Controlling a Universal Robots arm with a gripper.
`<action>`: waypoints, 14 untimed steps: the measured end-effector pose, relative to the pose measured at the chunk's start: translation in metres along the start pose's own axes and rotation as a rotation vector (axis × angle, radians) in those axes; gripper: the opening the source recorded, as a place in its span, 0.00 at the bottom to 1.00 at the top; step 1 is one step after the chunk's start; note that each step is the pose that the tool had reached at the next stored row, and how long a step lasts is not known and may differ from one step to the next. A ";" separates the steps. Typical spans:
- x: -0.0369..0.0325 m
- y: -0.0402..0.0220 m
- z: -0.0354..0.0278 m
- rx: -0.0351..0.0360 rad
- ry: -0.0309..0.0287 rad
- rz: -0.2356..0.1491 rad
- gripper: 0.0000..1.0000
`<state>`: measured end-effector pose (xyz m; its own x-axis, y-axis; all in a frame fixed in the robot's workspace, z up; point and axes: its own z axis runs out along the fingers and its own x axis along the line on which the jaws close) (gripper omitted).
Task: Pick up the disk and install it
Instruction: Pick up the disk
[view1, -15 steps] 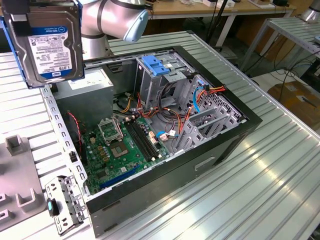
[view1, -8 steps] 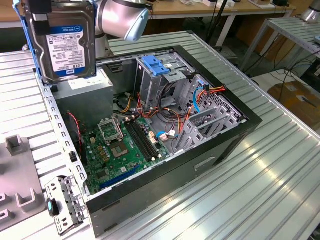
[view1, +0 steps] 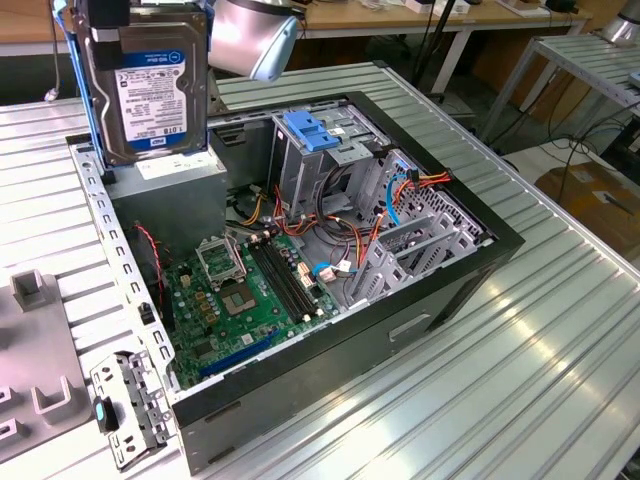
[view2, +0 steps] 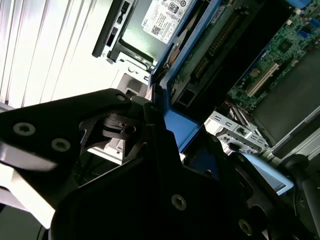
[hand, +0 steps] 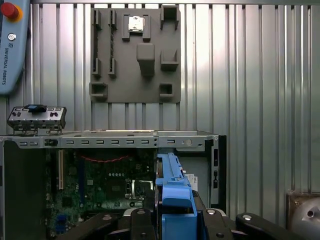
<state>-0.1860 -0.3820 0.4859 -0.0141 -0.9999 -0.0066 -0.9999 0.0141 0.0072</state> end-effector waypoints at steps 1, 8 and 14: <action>0.0013 -0.0011 0.0002 -0.0001 0.0001 0.000 0.37; 0.0162 -0.0107 0.0028 0.0002 0.0027 0.000 0.37; 0.0204 -0.0244 0.0059 0.0001 0.0088 0.000 0.37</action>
<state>-0.1619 -0.4027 0.4797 -0.0142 -0.9999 0.0022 -0.9999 0.0142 0.0070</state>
